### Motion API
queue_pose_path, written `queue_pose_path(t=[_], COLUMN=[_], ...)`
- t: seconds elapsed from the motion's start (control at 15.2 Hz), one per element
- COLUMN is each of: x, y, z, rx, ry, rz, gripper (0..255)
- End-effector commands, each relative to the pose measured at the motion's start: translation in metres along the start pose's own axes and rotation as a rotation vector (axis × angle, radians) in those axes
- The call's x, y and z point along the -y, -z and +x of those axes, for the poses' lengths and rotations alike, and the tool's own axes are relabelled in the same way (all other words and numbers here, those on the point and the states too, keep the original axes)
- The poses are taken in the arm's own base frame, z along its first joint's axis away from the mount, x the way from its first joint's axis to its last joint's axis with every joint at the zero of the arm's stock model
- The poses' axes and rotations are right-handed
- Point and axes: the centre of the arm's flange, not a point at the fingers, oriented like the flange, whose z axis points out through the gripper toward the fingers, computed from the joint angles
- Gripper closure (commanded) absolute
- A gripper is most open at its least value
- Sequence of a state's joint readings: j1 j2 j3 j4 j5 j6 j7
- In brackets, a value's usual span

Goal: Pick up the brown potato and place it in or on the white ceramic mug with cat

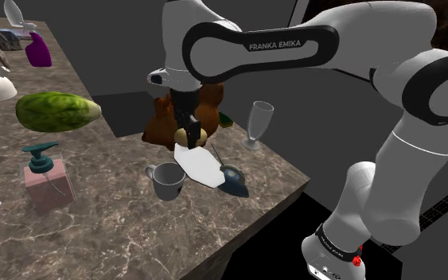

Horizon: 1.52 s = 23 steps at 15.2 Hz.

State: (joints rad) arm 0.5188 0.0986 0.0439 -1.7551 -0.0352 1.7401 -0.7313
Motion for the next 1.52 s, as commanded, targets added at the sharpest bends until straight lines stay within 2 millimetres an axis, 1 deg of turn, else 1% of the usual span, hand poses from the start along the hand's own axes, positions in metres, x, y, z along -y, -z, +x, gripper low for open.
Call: queue_pose_path(t=[0.0, 0.26, 1.12, 1.45], x=[0.004, 0.009, 0.006, 0.006], y=[0.003, 0.008, -0.061, -0.061], z=[0.025, 0.080, 0.087, 0.087], rx=[0.000, 0.000, 0.000, 0.000], ry=[-0.001, -0.001, -0.001, -0.001], rz=[0.000, 0.000, 0.000, 0.000], gripper=[255, 255, 255, 255])
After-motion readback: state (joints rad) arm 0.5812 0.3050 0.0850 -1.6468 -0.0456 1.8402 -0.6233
